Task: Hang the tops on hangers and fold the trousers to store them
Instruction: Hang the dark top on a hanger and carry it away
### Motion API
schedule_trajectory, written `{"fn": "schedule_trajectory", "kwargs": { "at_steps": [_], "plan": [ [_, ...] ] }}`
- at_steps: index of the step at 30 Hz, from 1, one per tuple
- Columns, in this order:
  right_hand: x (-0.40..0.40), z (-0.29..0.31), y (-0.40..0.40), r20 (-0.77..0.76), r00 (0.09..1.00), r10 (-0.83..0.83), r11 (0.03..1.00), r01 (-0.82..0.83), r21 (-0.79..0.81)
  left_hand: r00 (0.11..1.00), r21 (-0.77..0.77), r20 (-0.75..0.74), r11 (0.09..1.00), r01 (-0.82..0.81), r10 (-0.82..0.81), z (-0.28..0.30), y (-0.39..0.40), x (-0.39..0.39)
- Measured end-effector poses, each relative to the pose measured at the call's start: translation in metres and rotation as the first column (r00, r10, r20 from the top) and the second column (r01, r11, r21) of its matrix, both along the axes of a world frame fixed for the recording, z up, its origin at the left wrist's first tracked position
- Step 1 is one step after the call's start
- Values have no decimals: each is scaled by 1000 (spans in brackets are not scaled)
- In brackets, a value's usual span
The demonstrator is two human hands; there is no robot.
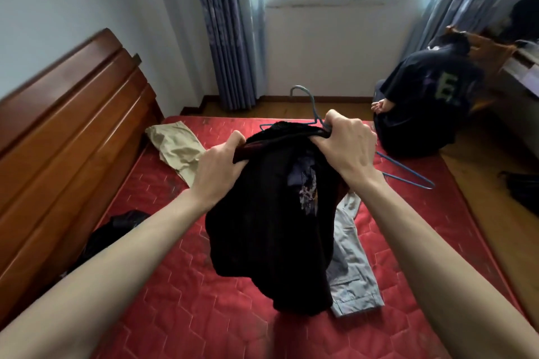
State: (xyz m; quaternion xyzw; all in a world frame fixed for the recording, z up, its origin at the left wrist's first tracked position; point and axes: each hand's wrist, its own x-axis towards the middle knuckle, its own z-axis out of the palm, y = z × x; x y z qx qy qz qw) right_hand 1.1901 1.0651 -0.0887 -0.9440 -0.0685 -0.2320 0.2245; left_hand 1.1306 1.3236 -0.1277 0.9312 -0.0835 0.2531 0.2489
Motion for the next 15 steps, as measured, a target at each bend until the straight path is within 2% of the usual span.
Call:
{"fn": "schedule_trajectory", "kwargs": {
  "at_steps": [2, 4, 7, 10, 13, 15],
  "plan": [
    [0, 10, 1, 91, 996, -26, 1000, 26, 0, 991, 144, 122, 989, 35, -53, 15, 7, 0],
    [3, 15, 0, 85, 996, -16, 999, 13, 31, 978, 247, 179, 967, 58, -105, 26, 12, 2],
    [12, 10, -5, -135, 990, 46, 989, -26, 147, 989, 192, 144, 981, 14, -42, 35, 6, 6],
    [16, -9, -12, -341, 920, 192, 955, -95, 281, 993, 145, 115, 989, -29, 12, 38, -10, 11],
    [9, -37, -21, -449, 829, 333, 920, -182, 347, 995, 197, 94, 979, -60, 43, 37, -16, 14],
    [1, -55, -27, -439, 819, 369, 908, -219, 357, 994, 216, 76, 972, -94, 80, 35, -15, 15]
  ]
}}
